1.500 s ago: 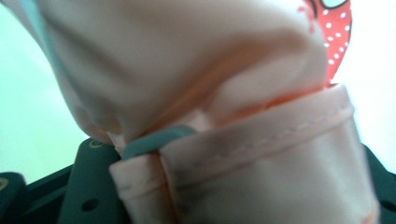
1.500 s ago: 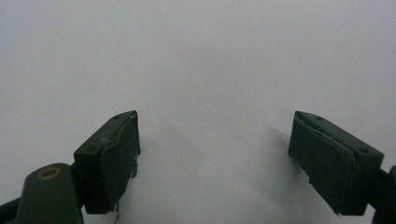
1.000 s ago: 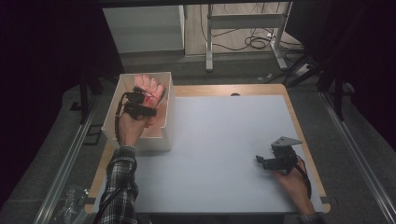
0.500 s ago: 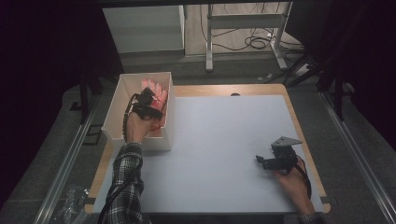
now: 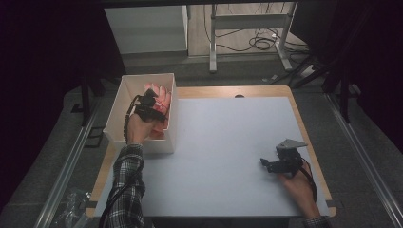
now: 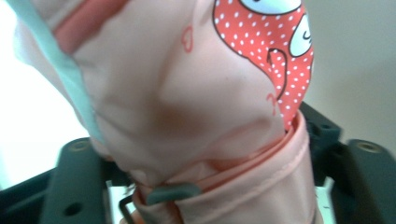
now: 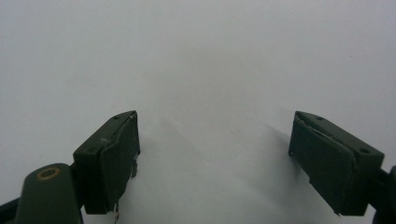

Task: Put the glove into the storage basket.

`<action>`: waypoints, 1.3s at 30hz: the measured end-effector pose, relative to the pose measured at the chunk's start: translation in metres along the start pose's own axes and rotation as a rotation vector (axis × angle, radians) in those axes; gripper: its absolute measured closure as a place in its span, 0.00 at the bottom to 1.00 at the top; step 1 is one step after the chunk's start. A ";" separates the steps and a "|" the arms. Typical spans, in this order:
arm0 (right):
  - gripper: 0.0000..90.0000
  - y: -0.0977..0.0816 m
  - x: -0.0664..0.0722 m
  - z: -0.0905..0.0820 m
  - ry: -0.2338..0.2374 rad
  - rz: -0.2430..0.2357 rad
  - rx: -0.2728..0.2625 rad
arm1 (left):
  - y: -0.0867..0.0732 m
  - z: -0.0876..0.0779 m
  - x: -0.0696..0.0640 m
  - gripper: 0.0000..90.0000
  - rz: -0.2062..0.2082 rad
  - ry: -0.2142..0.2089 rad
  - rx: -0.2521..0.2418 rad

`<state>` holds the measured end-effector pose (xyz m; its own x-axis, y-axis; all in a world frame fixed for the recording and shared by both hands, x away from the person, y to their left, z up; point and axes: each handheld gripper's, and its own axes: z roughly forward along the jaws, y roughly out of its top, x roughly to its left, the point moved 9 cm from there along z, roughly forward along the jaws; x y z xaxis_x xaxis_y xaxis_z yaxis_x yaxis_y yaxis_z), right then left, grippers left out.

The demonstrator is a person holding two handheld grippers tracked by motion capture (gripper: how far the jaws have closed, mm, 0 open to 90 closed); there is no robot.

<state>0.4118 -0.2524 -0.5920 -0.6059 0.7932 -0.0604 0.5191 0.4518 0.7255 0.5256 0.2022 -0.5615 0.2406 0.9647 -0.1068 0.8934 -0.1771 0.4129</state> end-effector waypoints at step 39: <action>0.18 0.000 0.000 0.000 0.000 0.000 0.000 | -0.003 -0.052 0.002 0.04 0.006 -0.023 -0.183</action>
<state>0.4118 -0.2524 -0.5920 -0.6059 0.7932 -0.0609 0.5188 0.4520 0.7256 0.5037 0.2148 -0.5156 0.2561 0.9586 -0.1242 0.8085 -0.1420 0.5711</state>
